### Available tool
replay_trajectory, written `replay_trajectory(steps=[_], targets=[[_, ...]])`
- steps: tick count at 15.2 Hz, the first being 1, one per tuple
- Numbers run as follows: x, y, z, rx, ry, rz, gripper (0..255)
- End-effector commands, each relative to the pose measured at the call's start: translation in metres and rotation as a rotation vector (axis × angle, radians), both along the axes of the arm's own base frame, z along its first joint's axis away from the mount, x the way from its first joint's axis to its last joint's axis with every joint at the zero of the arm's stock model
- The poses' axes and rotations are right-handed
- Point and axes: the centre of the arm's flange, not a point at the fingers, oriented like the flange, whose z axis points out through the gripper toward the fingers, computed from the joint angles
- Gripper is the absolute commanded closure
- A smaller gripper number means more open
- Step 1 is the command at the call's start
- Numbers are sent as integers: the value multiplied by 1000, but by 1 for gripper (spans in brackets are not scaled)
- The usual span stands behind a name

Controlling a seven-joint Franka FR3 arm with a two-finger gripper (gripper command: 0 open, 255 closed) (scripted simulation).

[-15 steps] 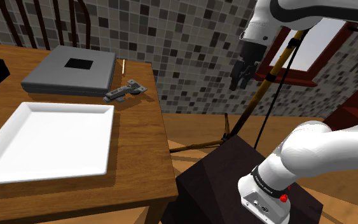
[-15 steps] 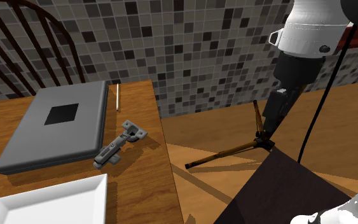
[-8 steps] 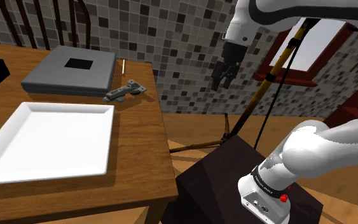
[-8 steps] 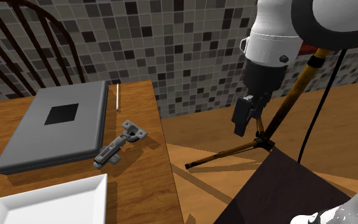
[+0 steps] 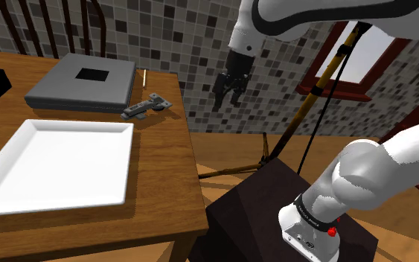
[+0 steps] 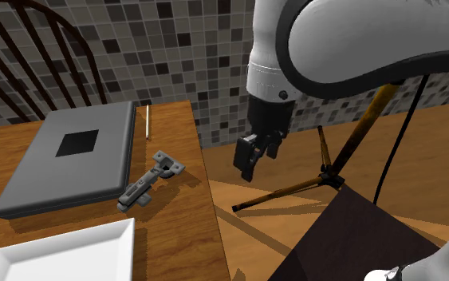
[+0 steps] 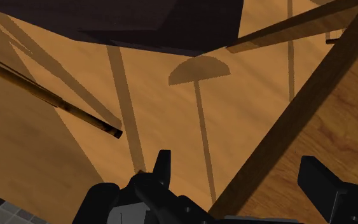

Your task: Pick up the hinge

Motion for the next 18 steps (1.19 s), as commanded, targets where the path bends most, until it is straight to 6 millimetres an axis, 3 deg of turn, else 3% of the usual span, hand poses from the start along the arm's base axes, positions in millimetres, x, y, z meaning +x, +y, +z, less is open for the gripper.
replay_trajectory(steps=[1, 18], targets=[[16, 22, -7, 3, -11, 12, 0], [131, 202, -50, 12, -101, 115, 0]])
